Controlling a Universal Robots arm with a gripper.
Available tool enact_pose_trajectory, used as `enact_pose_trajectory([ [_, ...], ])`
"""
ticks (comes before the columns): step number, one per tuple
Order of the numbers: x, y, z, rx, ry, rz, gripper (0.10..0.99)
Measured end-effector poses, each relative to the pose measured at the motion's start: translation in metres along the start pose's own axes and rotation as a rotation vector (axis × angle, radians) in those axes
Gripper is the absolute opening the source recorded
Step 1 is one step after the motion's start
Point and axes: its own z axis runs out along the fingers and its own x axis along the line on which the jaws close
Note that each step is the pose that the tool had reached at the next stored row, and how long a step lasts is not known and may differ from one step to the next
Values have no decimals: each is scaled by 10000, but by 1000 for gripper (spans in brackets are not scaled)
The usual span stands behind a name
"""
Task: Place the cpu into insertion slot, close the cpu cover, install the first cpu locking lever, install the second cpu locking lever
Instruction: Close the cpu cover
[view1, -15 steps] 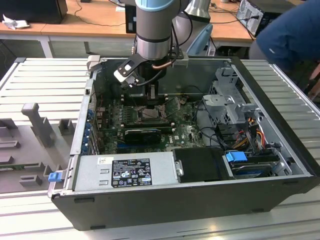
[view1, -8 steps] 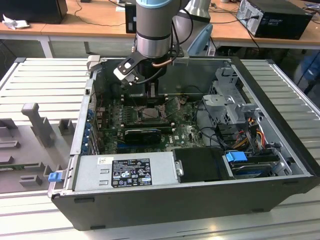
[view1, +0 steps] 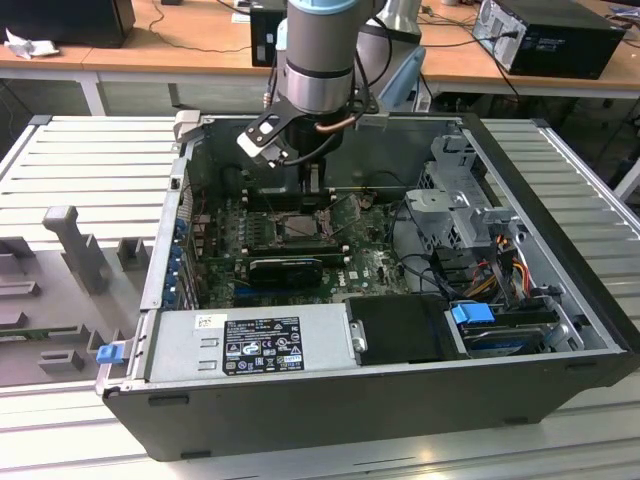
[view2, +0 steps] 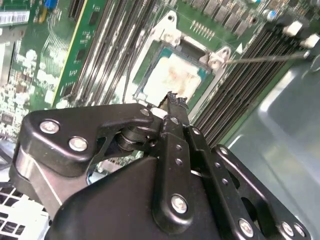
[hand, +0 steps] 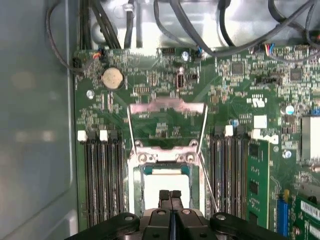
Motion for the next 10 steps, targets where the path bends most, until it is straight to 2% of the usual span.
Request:
enact_pose_trajectory([
  [2,3,99,-1,20,-1,0,106],
  [4,4,98,-76,19,-1,-68,106],
  [5,5,98,-137,19,-3,-99,106],
  [10,6,97,-266,19,-21,-120,106],
])
